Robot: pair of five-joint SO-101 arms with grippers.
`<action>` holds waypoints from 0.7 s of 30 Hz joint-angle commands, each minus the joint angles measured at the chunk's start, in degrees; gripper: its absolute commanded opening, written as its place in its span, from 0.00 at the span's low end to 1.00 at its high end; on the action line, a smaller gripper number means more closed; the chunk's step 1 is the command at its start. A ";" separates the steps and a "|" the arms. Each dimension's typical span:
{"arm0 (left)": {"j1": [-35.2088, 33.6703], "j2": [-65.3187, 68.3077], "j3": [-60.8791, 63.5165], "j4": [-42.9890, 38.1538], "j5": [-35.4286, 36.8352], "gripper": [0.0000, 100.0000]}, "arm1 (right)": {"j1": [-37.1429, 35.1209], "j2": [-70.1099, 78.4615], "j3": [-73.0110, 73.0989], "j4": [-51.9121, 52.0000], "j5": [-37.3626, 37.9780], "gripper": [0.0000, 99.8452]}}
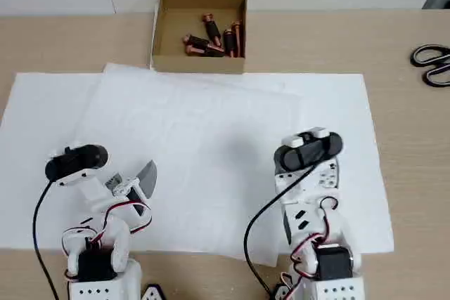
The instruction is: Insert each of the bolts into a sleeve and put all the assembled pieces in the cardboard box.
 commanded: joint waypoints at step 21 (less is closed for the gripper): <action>0.26 -0.79 -0.22 -1.32 0.18 0.27 | 0.31 -1.71 2.99 8.13 0.44 0.28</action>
